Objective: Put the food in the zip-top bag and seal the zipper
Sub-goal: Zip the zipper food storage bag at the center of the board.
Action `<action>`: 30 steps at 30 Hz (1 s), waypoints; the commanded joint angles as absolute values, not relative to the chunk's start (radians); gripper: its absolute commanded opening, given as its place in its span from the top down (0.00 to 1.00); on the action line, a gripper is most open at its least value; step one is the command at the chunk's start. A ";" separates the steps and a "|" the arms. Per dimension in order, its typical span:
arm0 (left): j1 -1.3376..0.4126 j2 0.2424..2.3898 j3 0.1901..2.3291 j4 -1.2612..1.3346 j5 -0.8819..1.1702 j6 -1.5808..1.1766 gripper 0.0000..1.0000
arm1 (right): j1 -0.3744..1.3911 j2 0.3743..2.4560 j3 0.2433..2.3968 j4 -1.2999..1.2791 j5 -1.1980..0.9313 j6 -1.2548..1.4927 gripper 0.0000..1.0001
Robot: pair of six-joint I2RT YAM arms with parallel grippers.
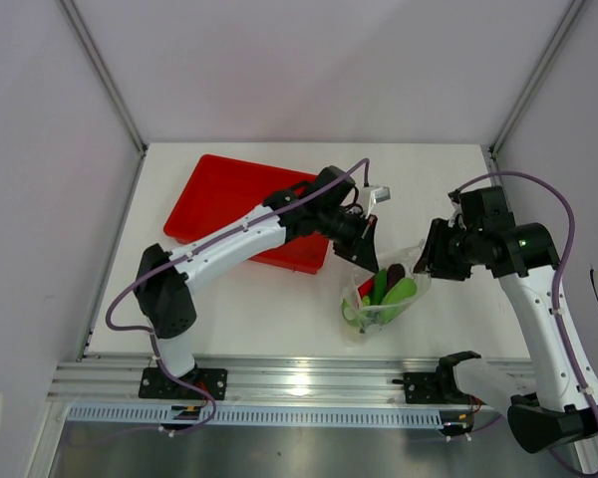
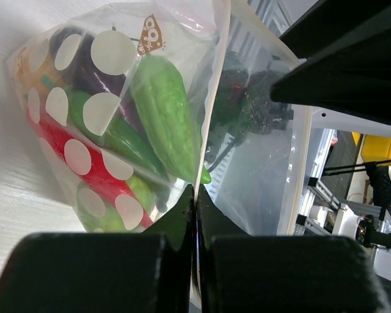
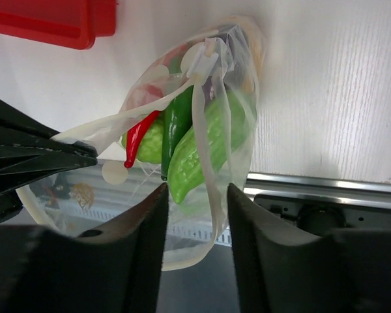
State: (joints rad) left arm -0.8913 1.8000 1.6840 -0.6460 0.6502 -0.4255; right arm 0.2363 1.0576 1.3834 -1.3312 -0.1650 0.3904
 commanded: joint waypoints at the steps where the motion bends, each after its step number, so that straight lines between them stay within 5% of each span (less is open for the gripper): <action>1: -0.881 1.798 1.741 -0.612 0.706 -0.410 0.99 | 0.245 1.031 1.361 -1.451 -0.184 0.379 0.59; 5: -0.881 1.809 1.749 -0.589 0.765 -0.416 0.99 | 0.247 1.023 1.345 -1.404 -0.239 0.408 0.88; 8: -0.881 1.813 1.753 -0.555 0.823 -0.429 1.00 | 0.253 1.023 1.301 -1.315 -0.320 0.454 0.98; 15: -0.881 1.802 1.732 -0.494 0.925 -0.423 0.99 | 0.265 0.994 1.255 -1.151 -0.312 0.633 1.00; 22: -0.881 1.783 1.704 -0.486 0.969 -0.371 0.51 | 0.265 0.922 1.200 -1.078 -0.287 0.790 1.00; 30: -0.897 1.789 1.767 -0.624 0.871 -0.296 0.17 | 0.267 0.887 1.174 -1.063 -0.256 0.857 1.00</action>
State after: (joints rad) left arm -0.8864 1.8153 1.7027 -0.5667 0.9031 -0.3519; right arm 0.2626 0.9073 1.1778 -1.1114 -0.2790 0.7982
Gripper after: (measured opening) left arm 0.797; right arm 0.007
